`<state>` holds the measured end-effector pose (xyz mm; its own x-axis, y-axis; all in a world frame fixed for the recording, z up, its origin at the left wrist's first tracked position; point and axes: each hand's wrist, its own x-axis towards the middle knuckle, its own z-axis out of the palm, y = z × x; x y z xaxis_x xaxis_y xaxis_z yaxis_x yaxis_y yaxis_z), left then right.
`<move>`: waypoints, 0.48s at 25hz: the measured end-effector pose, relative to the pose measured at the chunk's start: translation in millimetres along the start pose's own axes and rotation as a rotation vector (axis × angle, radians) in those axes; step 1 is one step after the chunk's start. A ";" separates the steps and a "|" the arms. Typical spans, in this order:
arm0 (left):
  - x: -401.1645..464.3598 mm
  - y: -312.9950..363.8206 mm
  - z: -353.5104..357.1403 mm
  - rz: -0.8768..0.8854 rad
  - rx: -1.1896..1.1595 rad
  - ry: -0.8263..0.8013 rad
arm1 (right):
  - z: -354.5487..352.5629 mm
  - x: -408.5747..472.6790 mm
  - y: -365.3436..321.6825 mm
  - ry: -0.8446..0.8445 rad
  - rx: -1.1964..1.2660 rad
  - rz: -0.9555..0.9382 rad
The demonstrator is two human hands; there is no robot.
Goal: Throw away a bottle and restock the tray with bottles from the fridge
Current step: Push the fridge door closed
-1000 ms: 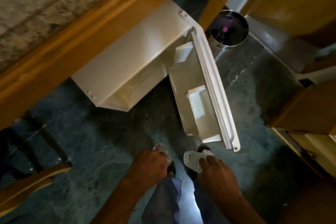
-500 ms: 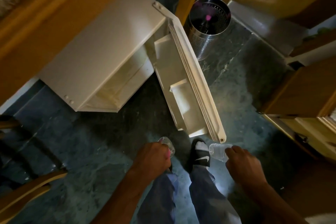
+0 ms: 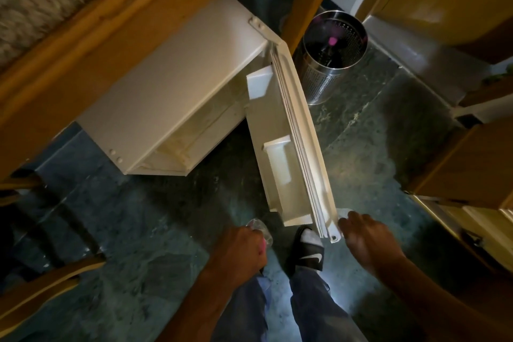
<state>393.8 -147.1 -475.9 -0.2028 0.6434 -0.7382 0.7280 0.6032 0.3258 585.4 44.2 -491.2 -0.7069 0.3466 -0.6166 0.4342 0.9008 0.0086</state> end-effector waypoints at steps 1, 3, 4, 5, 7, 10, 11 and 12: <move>-0.4 -2.5 0.9 -0.007 -0.012 0.001 | -2.9 1.7 -8.4 0.049 0.012 -0.025; -2.1 -8.2 2.5 -0.020 -0.022 0.002 | -9.7 4.7 -27.8 0.075 0.049 -0.075; -3.5 -11.9 2.8 -0.024 -0.019 0.011 | -12.2 6.8 -37.7 0.060 0.072 -0.096; -6.3 -17.1 2.5 -0.027 -0.012 0.026 | -15.1 10.0 -48.2 0.034 0.081 -0.116; -14.6 -29.2 1.1 -0.031 -0.009 0.063 | -24.5 18.6 -67.9 -0.056 0.056 -0.138; -31.7 -48.5 -2.4 -0.064 -0.012 0.123 | -33.5 35.9 -94.8 -0.074 0.029 -0.176; -37.7 -55.0 -3.7 -0.085 -0.025 0.130 | -38.7 42.1 -104.4 -0.050 0.035 -0.191; -43.4 -60.9 -4.9 -0.106 -0.034 0.136 | -46.0 48.5 -114.1 -0.031 0.030 -0.203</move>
<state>355.0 -209.5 -460.8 -0.3655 0.6317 -0.6837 0.6760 0.6851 0.2716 475.9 -29.7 -485.9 -0.7642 0.1500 -0.6273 0.3014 0.9429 -0.1417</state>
